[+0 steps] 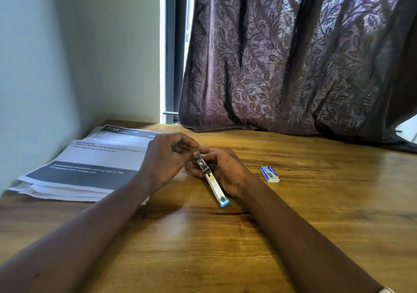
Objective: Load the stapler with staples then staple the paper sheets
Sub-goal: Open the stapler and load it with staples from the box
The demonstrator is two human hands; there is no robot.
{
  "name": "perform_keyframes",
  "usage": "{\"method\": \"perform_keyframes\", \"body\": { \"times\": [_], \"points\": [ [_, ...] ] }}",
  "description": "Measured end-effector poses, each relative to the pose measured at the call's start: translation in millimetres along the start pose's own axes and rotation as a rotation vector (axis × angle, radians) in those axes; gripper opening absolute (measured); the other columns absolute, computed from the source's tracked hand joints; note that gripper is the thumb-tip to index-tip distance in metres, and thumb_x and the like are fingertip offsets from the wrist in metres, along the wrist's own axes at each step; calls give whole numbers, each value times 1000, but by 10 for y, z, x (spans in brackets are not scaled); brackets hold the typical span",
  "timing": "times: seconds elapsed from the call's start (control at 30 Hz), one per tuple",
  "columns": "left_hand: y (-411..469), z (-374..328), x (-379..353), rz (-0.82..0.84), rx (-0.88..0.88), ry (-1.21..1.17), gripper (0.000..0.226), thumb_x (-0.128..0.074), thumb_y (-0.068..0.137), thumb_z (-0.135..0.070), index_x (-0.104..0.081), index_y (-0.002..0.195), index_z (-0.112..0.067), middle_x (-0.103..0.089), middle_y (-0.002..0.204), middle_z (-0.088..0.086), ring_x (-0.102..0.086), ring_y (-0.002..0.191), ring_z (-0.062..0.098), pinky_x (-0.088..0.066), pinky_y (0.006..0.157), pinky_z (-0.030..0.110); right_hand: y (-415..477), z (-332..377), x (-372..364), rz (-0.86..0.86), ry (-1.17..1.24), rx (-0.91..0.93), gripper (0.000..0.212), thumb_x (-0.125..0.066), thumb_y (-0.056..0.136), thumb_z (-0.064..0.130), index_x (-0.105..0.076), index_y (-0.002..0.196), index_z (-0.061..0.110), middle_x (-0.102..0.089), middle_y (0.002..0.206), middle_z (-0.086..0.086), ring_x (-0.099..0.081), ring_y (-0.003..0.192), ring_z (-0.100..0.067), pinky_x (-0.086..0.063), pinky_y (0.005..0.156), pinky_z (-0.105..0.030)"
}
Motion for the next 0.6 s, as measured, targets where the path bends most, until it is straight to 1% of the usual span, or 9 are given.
{"method": "perform_keyframes", "body": {
  "times": [0.07,0.17,0.27,0.33,0.43,0.5,0.53,0.6],
  "points": [
    [0,5,-2,4,8,-4,19,-86,78,-11,-79,93,-20,-78,87,-8,-75,82,5,-62,82,29,-5,-2,-5,1,1,-1,37,-43,90,-15,-60,123,-17,-61,104,-27,-70,81,-32,-64,79,-38],
    [0,10,-2,1,30,-9,20,-87,78,-11,-78,94,-19,-78,87,-7,-75,81,5,-62,80,27,-10,8,-11,3,9,6,37,-43,90,-16,-61,122,-16,-61,105,-27,-68,81,-31,-64,70,-34],
    [-1,31,7,-10,43,6,21,-88,77,-12,-77,93,-19,-78,85,-7,-75,78,5,-62,78,26,-21,26,-36,27,-25,23,36,-40,90,-16,-65,116,-14,-59,102,-27,-67,75,-30,-56,70,-35],
    [0,51,29,-27,52,23,21,-89,76,-13,-77,93,-20,-77,84,-7,-74,77,4,-63,78,26,-23,32,-35,35,-47,32,36,-39,90,-15,-67,113,-12,-59,102,-28,-67,75,-32,-50,72,-36],
    [6,62,46,-33,72,46,23,-90,75,-17,-77,93,-21,-77,84,-8,-73,75,4,-63,78,30,-1,6,-15,36,-64,28,37,-40,91,-14,-66,117,-12,-63,103,-29,-70,78,-32,-55,81,-38],
    [6,120,48,-33,123,32,25,-91,74,-21,-76,93,-23,-77,84,-8,-74,74,7,-64,77,36,18,-9,-19,47,-66,24,37,-43,90,-13,-65,120,-12,-64,102,-30,-71,80,-32,-56,89,-41],
    [6,156,46,-30,152,11,27,-92,73,-22,-75,94,-25,-76,84,-8,-75,74,9,-64,78,40,24,-9,-18,50,-66,23,37,-43,90,-13,-65,120,-12,-64,102,-30,-71,80,-32,-56,90,-42],
    [1,222,37,-23,213,-63,35,-92,72,-20,-73,102,-25,-76,87,-5,-76,79,17,-64,79,47,22,3,-8,46,-67,17,37,-44,90,-12,-67,118,-9,-66,101,-31,-71,84,-34,-60,84,-39]
  ]
}}
Point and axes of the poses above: each hand's wrist, its own y-axis towards the middle knuckle, its own x-axis out of the back of the hand, z = x × y, the point moved 10 cm from there along y, towards the middle knuckle
